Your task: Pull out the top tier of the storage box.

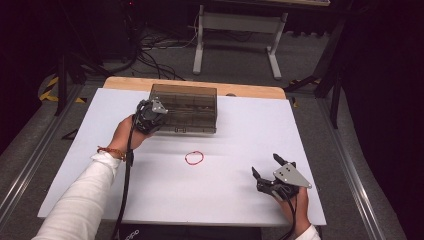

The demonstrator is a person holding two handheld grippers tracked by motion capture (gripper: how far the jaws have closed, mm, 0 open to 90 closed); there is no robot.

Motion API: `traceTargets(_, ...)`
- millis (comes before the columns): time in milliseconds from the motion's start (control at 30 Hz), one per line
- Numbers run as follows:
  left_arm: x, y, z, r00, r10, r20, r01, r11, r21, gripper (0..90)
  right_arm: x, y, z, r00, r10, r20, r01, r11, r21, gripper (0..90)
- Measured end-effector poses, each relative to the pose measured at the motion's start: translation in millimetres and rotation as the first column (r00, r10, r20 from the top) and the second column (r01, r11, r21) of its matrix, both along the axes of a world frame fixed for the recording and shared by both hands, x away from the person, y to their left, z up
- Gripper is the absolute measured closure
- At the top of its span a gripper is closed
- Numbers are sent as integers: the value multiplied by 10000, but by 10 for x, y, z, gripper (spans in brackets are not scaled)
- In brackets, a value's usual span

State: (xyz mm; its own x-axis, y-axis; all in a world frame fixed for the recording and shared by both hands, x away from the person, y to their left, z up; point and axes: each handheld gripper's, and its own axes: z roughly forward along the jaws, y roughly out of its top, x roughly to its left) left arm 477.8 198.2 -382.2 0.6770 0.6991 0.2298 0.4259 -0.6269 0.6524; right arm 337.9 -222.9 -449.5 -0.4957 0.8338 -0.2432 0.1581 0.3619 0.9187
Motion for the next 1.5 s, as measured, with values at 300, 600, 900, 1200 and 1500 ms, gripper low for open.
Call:
traceTargets(300, -4, 23, -10, 10000, -34, -48, 33, 9998, -203, 897, -1, -2, -1, 10000, -5, -16, 5, 10000, -3, 163)
traceTargets(600, -35, 31, -25, 9999, -59, -88, 56, 9992, -393, 897, -4, -11, 3, 10000, 34, -18, -34, 10000, 24, 163)
traceTargets(900, -52, 44, -33, 9998, -208, -12, 208, 9989, -413, 898, 26, -15, -7, 9998, 161, -146, -160, 9998, 110, 167)
traceTargets(1200, -61, 52, -21, 9995, -322, -42, 321, 9991, -288, 898, 11, -36, -27, 9993, 295, -249, -293, 9996, 54, 171)
traceTargets(1500, -114, 137, -26, 9997, -247, 55, 248, 9996, -127, 897, -28, -1, -21, 9991, 390, -186, -391, 9992, -66, 171)
